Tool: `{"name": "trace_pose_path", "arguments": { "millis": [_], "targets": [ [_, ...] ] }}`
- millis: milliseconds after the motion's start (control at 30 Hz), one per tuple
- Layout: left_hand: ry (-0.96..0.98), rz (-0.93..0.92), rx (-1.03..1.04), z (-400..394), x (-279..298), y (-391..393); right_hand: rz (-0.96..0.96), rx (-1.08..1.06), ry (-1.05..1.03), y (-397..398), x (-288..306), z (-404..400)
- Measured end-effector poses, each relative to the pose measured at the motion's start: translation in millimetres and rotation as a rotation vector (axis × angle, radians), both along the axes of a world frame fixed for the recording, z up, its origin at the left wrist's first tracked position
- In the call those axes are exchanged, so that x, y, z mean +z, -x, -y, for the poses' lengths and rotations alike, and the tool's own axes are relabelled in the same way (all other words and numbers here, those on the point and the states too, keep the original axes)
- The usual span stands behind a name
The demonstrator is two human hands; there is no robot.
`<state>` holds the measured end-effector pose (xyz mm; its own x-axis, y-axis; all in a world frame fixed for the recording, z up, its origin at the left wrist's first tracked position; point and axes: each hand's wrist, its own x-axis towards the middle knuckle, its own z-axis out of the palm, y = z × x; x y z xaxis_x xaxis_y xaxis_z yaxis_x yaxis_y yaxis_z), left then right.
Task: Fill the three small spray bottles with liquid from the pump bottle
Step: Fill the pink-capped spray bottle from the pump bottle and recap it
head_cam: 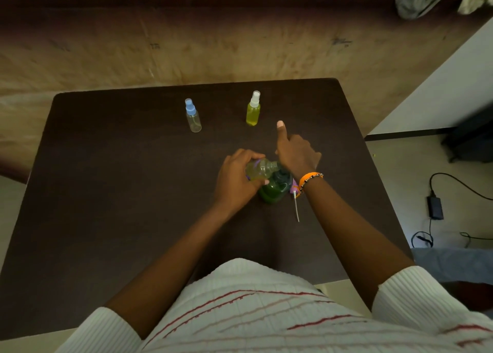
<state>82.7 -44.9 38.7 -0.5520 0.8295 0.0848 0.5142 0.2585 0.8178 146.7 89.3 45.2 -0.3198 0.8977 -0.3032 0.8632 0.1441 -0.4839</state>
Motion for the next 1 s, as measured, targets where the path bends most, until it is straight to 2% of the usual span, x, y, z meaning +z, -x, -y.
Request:
{"name": "trace_pose_path", "arguments": {
  "millis": [100,200,667,800,1000],
  "targets": [
    [0.003,-0.001,-0.002,-1,-1,1,-0.001,-0.028,0.034,-1,-4,0],
    [0.020,-0.010,-0.003,-1,-3,0,-0.028,-0.087,-0.072,-2,-7,3],
    [0.019,-0.028,0.006,2,-2,-1,-0.034,0.043,-0.188,-1,9,8],
    [0.036,-0.022,0.008,0,-3,-1,-0.051,-0.004,-0.161,0,5,10],
    [0.053,-0.021,0.015,-1,-9,-1,-0.082,-0.015,-0.247,1,-2,11]
  ]
}}
